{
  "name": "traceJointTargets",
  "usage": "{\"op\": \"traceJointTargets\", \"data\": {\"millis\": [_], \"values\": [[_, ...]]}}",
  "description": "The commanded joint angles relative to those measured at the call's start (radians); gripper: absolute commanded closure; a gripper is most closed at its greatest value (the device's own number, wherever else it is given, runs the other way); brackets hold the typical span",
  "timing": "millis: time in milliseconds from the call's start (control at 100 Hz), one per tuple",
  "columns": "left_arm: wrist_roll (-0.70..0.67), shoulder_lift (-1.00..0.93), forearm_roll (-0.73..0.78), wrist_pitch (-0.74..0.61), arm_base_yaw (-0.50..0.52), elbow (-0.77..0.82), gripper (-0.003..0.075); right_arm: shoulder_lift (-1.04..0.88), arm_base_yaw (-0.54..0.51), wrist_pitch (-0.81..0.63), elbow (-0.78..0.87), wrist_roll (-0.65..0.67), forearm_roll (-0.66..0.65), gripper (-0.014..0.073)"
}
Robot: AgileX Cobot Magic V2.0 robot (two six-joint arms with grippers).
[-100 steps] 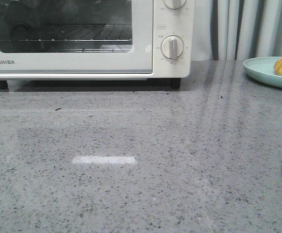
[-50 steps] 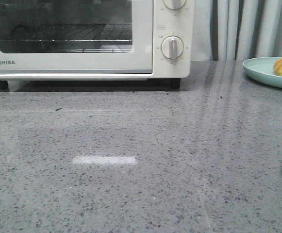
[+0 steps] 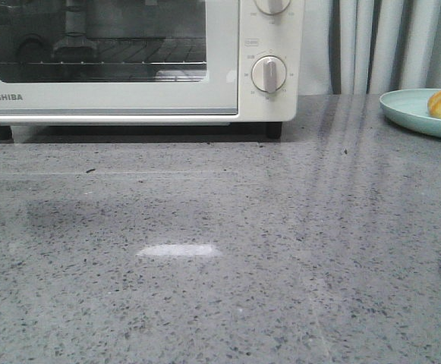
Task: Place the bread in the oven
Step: 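Move the left gripper to the toaster oven door handle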
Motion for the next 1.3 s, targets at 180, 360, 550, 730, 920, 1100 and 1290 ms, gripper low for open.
{"op": "traceJointTargets", "data": {"millis": [180, 360, 550, 730, 920, 1100, 1290], "values": [[0.013, 0.236, -0.044, -0.054, -0.030, -0.175, 0.0741, 0.014, 0.001, -0.067, -0.035, -0.008, -0.014, 0.0643], [0.031, 0.341, -0.044, -0.084, -0.030, -0.212, 0.0741, 0.014, 0.001, -0.067, -0.035, -0.008, -0.014, 0.0642], [0.053, 0.407, -0.044, -0.103, -0.030, -0.238, 0.0741, 0.014, 0.001, -0.067, -0.035, -0.008, -0.015, 0.0643], [0.054, 0.444, -0.044, -0.133, -0.030, -0.247, 0.0741, 0.014, 0.001, -0.067, -0.035, -0.008, -0.016, 0.0643], [0.056, 0.469, -0.039, -0.127, -0.030, -0.247, 0.0741, 0.016, 0.001, -0.066, -0.035, -0.008, -0.028, 0.0642], [0.056, 0.469, -0.012, -0.081, -0.030, -0.247, 0.0742, 0.016, 0.001, -0.055, -0.035, -0.008, -0.034, 0.0643], [0.056, 0.434, 0.054, 0.003, -0.030, -0.239, 0.0742, 0.016, 0.001, -0.050, -0.035, -0.008, -0.034, 0.0642]]}}
